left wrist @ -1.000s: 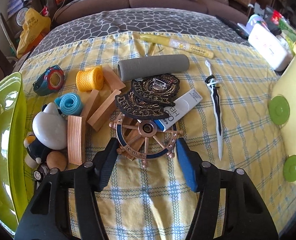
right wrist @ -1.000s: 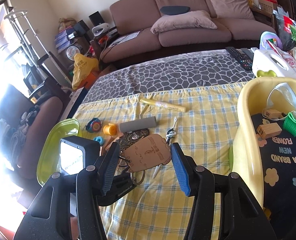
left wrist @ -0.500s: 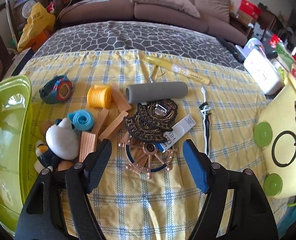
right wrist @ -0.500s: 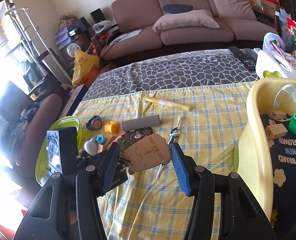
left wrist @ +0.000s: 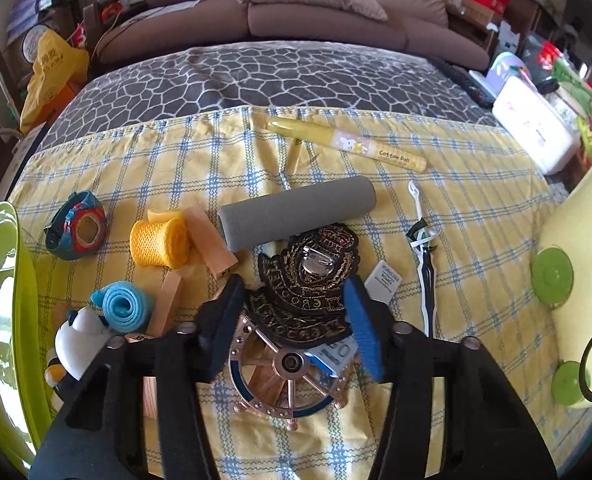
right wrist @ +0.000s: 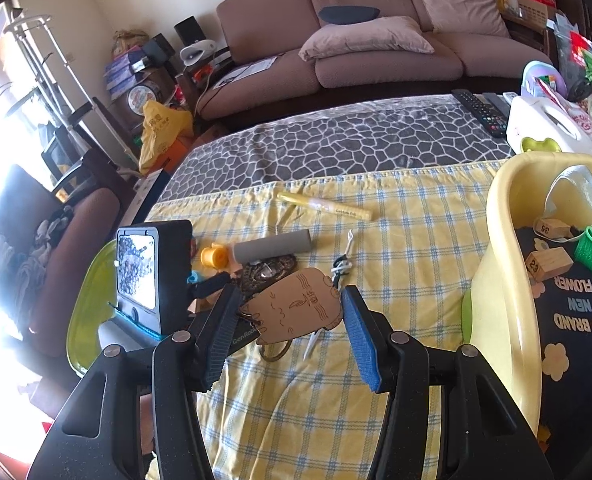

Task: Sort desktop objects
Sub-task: 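Grasp the black embroidered patch with the left gripper while the right gripper holds the keychain, then carry the patch and keychain into the yellow basin and open both grippers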

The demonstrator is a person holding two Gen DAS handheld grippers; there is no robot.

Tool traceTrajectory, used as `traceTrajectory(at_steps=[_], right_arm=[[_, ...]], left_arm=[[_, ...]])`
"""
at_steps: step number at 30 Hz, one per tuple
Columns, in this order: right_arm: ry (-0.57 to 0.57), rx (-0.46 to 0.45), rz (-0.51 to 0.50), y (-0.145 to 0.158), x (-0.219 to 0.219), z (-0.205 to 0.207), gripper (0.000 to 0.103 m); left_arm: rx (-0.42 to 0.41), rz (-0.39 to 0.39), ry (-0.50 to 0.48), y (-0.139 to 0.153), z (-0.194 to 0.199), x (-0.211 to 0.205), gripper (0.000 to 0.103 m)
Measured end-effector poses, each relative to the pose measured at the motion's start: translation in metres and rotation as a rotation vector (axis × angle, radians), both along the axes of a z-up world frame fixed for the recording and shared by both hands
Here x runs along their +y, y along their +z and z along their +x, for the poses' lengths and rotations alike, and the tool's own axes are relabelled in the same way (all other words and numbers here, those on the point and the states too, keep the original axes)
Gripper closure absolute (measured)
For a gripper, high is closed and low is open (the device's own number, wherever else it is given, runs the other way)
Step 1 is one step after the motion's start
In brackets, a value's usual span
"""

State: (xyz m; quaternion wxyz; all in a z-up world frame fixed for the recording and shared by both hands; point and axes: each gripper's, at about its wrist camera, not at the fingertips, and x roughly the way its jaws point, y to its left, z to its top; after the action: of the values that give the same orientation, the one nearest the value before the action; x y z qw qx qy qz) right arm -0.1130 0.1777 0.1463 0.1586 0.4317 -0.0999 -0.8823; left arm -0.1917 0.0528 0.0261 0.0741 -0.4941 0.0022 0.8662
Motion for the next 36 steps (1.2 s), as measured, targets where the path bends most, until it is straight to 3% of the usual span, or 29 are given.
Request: traceTrajectory(at_steps=[4,11,21,28,36], right_arm=[[0.009,-0.001,0.007,-0.001,-0.003,0.001,0.049],[0.011,0.009,0.006,0.002,-0.004,0.002,0.049],[-0.022,0.065,0.004,0.028,0.018,0.007,0.049],[-0.101,0.128,0.017,0.055,0.058,0.02,0.049],[-0.248,0.161,0.051,0.074,0.13,0.038,0.049]], left_arm=[[0.0,0.036,0.007,0.001,0.004,-0.005,0.085],[-0.001,0.183,0.041,0.023,0.019,-0.025,0.093],[0.118,0.33,0.007,0.094,0.047,-0.033,0.094],[0.209,0.422,-0.07,0.145,0.067,-0.02,0.094],[0.21,0.506,-0.219,0.176,0.078,0.037,0.094]])
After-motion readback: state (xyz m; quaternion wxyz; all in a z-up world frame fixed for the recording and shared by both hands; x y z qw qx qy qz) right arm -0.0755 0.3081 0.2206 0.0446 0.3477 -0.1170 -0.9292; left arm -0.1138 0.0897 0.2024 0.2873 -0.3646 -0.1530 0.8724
